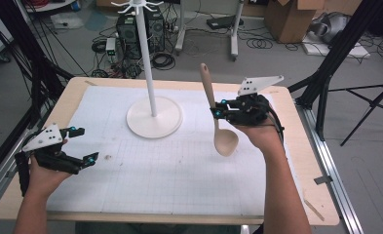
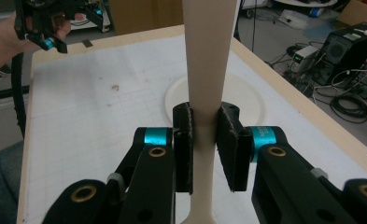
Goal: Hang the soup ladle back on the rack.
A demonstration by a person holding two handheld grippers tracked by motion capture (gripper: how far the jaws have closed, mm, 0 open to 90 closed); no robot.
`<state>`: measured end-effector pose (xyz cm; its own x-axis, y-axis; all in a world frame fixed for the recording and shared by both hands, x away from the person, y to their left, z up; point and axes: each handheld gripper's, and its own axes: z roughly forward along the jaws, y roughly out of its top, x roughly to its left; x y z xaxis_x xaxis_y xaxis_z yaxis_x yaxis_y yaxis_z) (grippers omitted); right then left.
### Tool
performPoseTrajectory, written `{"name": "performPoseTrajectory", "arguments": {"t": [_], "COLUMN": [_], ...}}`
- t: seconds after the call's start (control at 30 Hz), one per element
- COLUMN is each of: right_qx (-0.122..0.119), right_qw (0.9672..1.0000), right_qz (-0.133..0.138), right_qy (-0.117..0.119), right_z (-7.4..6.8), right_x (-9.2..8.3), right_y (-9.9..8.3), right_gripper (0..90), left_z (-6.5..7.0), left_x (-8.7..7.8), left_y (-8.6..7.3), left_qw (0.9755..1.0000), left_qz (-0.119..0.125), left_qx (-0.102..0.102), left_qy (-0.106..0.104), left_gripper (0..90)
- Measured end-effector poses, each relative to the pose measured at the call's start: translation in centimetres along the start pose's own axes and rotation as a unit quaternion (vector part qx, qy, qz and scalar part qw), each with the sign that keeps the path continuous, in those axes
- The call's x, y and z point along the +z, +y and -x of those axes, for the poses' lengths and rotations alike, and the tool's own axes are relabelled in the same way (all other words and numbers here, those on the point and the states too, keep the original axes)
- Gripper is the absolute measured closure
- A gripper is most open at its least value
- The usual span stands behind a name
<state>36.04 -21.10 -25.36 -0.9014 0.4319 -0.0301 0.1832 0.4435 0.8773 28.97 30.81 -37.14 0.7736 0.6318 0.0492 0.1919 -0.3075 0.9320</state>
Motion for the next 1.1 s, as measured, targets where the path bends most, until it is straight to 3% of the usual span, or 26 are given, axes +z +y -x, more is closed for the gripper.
{"name": "performPoseTrajectory", "arguments": {"t": [0.27,0.7,1.1], "right_qx": [-0.008,-0.058,-0.059], "right_qw": [0.9998,0.9958,0.9952], "right_qz": [-0.004,-0.059,-0.065], "right_qy": [0.015,0.041,0.043], "right_z": [1.0,2.1,3.4], "right_x": [0.7,2.7,4.6], "right_y": [3.4,8.8,12.5], "right_gripper": [76.9,76.9,76.9], "left_z": [0.0,-0.1,0.0], "left_x": [0.0,-0.4,-0.3], "left_y": [0.0,0.0,0.0], "left_qw": [1.0000,1.0000,1.0000], "left_qz": [0.001,0.003,0.003], "left_qx": [-0.001,0.000,0.002], "left_qy": [0.002,0.003,0.002], "left_gripper": [1.7,1.7,1.7]}}
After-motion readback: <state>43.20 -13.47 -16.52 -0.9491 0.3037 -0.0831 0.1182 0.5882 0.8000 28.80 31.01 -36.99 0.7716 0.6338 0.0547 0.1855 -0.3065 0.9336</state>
